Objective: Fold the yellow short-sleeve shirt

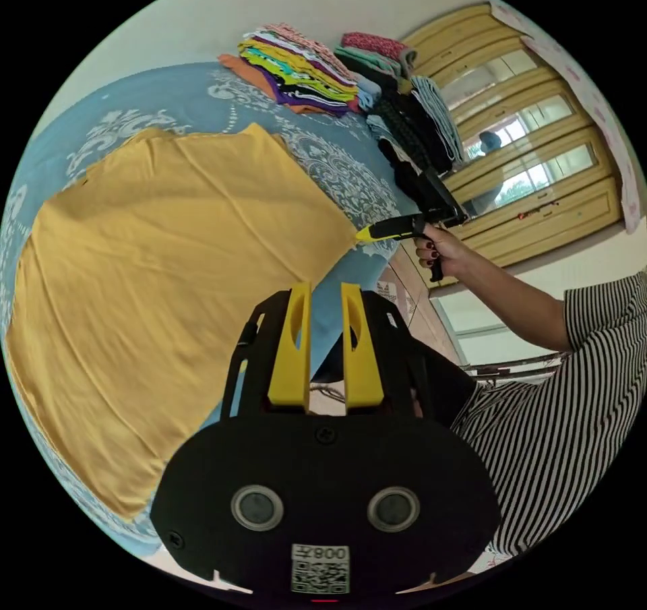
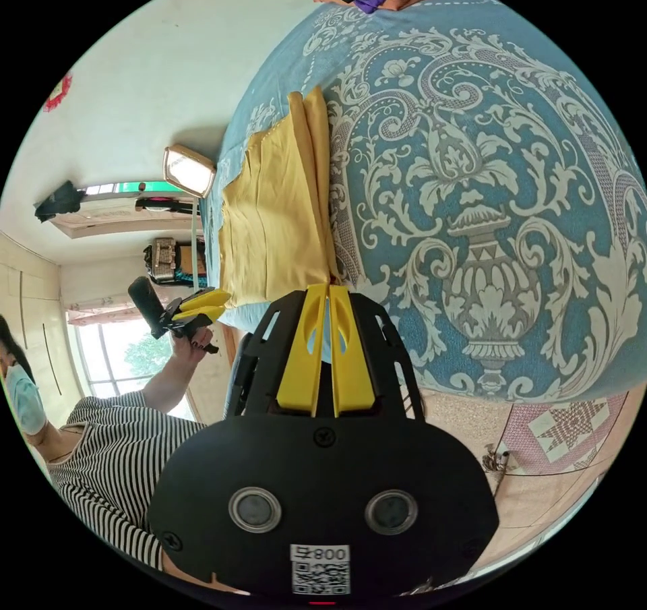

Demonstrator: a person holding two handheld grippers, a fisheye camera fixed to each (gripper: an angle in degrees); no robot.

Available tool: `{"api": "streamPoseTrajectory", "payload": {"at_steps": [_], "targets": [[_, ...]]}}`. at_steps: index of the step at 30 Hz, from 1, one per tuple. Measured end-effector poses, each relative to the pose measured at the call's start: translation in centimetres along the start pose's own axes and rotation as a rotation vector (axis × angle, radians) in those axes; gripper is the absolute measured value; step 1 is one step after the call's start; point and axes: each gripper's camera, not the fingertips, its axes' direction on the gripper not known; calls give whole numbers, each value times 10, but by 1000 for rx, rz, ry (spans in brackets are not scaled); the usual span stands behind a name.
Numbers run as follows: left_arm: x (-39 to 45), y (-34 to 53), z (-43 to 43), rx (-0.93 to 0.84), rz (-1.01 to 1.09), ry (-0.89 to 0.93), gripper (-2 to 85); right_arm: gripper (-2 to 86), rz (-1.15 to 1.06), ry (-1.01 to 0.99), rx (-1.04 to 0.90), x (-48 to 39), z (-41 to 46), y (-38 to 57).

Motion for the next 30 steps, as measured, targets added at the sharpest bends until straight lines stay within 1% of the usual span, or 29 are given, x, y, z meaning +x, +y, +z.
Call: {"api": "streamPoseTrajectory", "payload": {"at_steps": [2, 5, 7, 10, 12, 14, 17, 19, 24, 30], "targets": [[50, -54, 21, -34, 117, -48, 81, 7, -14, -35, 9, -2, -5, -3], [107, -111, 44, -74, 234, -171, 85, 5, -38, -92, 13, -7, -10, -9], [136, -139, 57, -100, 289, -219, 85, 4, -59, -105, -2, -15, -10, -16], [171, -177, 80, -173, 331, -325, 69, 6, -83, -105, -42, -23, -4, -25], [185, -194, 85, -181, 320, -372, 39, 7, -96, -70, -70, -27, 0, -28], [199, -212, 84, -168, 296, -344, 22, 8, -100, -54, -58, -28, -2, -32], [213, -232, 82, -148, 252, -309, 14, 16, -69, 11, 37, -25, -14, -44], [221, -243, 82, -147, 243, -298, 11, 39, -60, 42, 92, -27, -18, -69], [242, -275, 85, -161, 241, -291, 9, 92, -88, 99, 101, -51, 0, -141], [255, -305, 84, -157, 224, -269, 9, 108, -90, 216, 98, -86, 27, -217]]}}
